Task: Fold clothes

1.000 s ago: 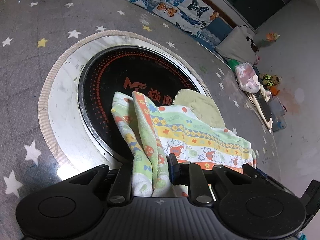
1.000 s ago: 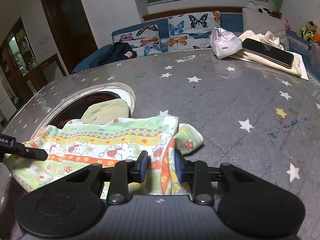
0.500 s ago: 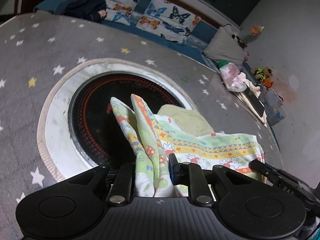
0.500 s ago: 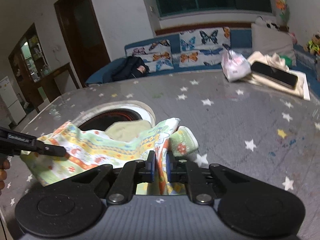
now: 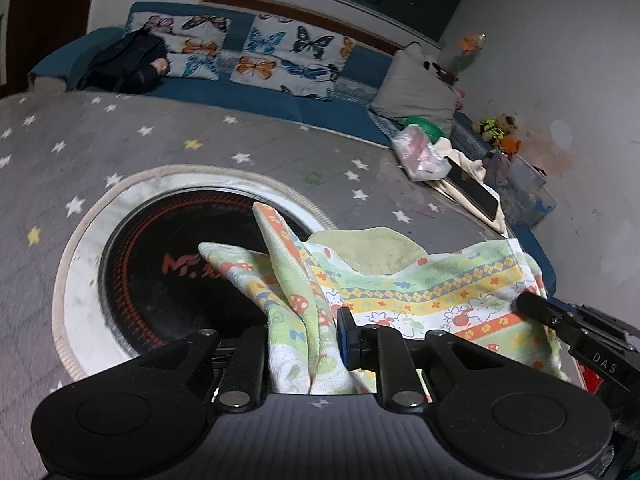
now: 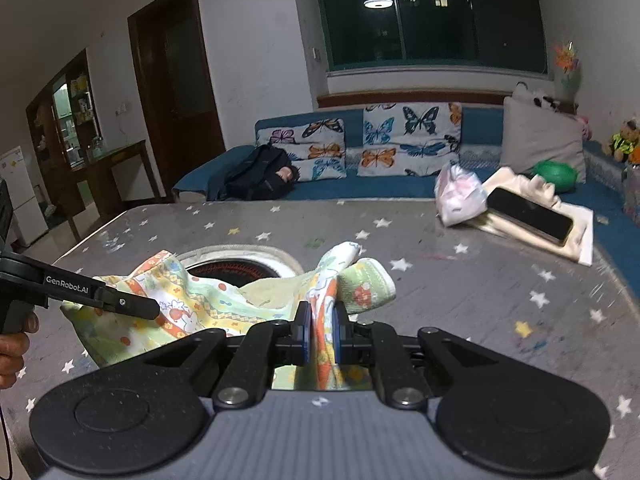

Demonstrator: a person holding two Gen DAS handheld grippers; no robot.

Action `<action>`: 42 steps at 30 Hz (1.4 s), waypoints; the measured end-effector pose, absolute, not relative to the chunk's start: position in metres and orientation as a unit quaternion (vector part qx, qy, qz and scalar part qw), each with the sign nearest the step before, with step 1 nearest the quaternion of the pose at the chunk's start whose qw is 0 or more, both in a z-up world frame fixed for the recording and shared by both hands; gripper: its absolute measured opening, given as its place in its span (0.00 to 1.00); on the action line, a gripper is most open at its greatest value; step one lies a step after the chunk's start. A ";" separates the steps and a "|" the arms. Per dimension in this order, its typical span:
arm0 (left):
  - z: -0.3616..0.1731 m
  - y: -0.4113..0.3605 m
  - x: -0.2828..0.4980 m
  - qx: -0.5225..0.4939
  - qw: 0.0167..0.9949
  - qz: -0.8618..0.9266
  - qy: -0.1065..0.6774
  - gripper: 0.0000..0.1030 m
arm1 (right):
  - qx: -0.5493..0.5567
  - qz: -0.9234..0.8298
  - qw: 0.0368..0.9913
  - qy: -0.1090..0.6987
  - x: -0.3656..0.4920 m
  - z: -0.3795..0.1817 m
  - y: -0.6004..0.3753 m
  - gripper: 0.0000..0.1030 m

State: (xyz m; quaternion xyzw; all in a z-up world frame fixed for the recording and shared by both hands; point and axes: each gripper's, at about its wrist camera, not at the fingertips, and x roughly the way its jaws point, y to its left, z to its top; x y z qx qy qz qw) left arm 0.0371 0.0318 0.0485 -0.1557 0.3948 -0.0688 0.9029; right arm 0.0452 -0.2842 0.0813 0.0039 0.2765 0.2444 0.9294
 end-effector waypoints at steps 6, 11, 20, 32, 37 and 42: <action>0.066 0.015 0.054 -0.132 0.910 -0.078 0.385 0.17 | -0.004 0.233 0.938 0.256 0.050 0.100 -0.293 0.09; 0.078 0.004 0.073 -0.108 0.915 -0.080 0.380 0.18 | -0.011 0.220 0.945 0.243 0.058 0.114 -0.298 0.09; 0.092 -0.022 0.109 -0.074 0.922 -0.087 0.369 0.18 | -0.017 0.196 0.953 0.230 0.083 0.129 -0.308 0.09; 0.075 -0.042 0.159 -0.058 0.920 -0.092 0.377 0.18 | -0.019 0.166 0.957 0.238 0.116 0.123 -0.327 0.09; 0.059 -0.046 0.175 -0.056 0.914 -0.089 0.391 0.19 | -0.016 0.161 0.953 0.255 0.127 0.107 -0.332 0.09; 0.041 -0.049 0.187 -0.053 0.907 -0.086 0.409 0.20 | -0.008 0.155 0.948 0.276 0.138 0.087 -0.338 0.09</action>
